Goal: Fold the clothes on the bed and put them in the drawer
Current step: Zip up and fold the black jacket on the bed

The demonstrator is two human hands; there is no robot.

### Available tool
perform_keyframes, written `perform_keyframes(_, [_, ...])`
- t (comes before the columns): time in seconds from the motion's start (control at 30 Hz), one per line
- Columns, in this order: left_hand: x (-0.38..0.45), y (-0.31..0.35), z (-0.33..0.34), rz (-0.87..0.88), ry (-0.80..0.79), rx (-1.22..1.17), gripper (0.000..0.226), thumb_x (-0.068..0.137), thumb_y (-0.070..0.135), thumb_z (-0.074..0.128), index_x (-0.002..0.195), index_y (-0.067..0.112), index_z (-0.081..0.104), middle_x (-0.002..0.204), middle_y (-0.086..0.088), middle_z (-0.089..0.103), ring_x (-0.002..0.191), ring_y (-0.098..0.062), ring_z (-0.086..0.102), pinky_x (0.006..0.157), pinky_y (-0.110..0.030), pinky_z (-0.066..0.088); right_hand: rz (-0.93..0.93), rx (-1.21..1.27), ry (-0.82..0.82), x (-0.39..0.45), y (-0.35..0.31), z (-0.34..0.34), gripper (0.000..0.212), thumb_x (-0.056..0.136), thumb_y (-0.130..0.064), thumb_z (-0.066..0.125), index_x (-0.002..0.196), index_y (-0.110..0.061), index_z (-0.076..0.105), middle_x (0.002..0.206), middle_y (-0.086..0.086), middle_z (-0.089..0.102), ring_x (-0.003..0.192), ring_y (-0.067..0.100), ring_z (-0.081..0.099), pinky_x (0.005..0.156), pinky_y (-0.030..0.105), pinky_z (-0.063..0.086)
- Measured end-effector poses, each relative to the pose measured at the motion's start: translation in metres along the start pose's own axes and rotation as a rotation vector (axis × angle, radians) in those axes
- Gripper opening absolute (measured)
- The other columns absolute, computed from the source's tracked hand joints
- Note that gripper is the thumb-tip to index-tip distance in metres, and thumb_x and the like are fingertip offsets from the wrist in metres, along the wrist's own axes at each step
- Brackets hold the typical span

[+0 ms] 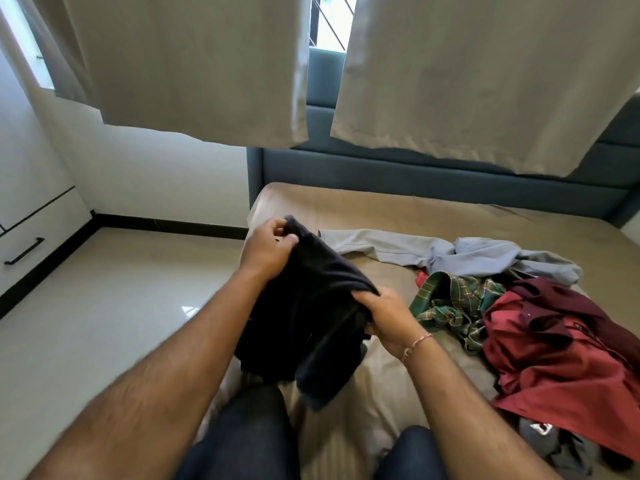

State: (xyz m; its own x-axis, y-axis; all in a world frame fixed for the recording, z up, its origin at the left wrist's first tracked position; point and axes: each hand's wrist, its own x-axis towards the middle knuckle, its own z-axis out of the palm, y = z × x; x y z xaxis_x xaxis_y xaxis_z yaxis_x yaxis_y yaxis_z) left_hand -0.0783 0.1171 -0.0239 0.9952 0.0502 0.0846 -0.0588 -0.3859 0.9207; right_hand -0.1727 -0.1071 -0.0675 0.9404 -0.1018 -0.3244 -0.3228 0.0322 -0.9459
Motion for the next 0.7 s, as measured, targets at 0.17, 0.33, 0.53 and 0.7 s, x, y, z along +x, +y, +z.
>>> perform_keyframes(0.17, [-0.054,-0.007,0.020,0.183,-0.556,-0.023,0.051,0.090,0.037,0.081,0.136,0.031,0.060,0.105,0.006,0.072,0.089,-0.007,0.071,0.077,-0.022,0.055,0.003,0.474,0.099,0.005,-0.018,0.021,0.037,0.095,-0.024,0.072,0.122,0.001,0.066,0.112,0.030,0.072,0.098,0.043,0.073,0.083,0.052,0.061])
perform_keyframes(0.33, [-0.077,-0.037,0.050,0.295,-0.451,0.234,0.028,0.094,0.029,0.072,0.121,0.028,0.068,0.107,0.011,0.074,0.097,-0.001,0.068,0.087,-0.032,0.055,-0.112,0.616,-0.001,0.008,-0.028,0.015,0.046,0.099,-0.026,0.067,0.133,0.003,0.059,0.101,0.017,0.071,0.094,0.030,0.071,0.092,0.047,0.058])
perform_keyframes(0.53, [-0.064,-0.011,0.040,-0.049,-0.307,-0.362,0.025,0.106,0.004,0.052,0.104,0.013,0.075,0.089,0.000,0.078,0.084,-0.013,0.073,0.080,-0.029,0.058,-0.209,0.203,-0.163,0.004,-0.001,-0.007,0.043,0.091,-0.031,0.065,0.132,-0.022,0.063,0.111,0.004,0.072,0.104,0.021,0.068,0.091,0.036,0.054])
perform_keyframes(0.7, [-0.051,0.003,0.031,-0.216,-0.252,-0.584,0.019,0.107,0.014,0.053,0.109,0.009,0.072,0.093,-0.011,0.077,0.086,-0.023,0.074,0.079,-0.034,0.060,-0.231,-0.313,-0.261,0.000,0.033,-0.003,0.047,0.086,-0.026,0.081,0.130,-0.025,0.064,0.119,-0.003,0.074,0.114,0.015,0.070,0.098,0.036,0.057])
